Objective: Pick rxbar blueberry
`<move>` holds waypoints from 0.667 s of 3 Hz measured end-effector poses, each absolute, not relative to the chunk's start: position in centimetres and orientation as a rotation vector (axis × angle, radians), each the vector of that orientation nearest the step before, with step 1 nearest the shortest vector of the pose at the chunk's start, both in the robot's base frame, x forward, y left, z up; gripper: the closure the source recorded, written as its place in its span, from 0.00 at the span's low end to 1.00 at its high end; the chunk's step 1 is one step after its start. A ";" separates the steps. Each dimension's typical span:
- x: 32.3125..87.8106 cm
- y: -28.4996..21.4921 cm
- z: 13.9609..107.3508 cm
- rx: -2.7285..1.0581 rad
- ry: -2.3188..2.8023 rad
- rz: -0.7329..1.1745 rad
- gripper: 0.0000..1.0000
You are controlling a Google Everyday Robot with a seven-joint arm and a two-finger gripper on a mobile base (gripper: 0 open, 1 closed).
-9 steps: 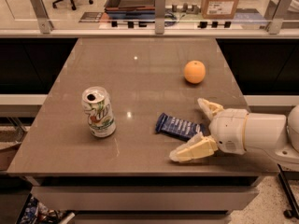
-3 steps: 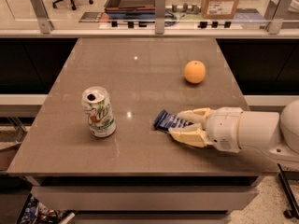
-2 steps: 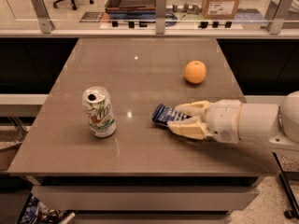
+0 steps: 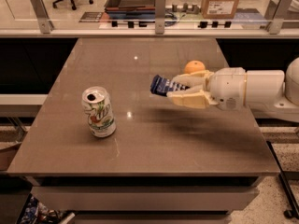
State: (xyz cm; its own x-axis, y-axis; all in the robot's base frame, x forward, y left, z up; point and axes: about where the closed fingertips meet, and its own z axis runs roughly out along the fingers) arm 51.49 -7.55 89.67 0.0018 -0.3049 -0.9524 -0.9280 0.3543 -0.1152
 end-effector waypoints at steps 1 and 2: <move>51.9 -7.5 93.3 -1.202 1.496 0.689 1.00; 51.8 -7.5 96.8 -1.243 1.458 0.642 1.00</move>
Offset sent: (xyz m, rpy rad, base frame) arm 0.0017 -0.0062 0.1048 -0.0825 -0.1510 0.0393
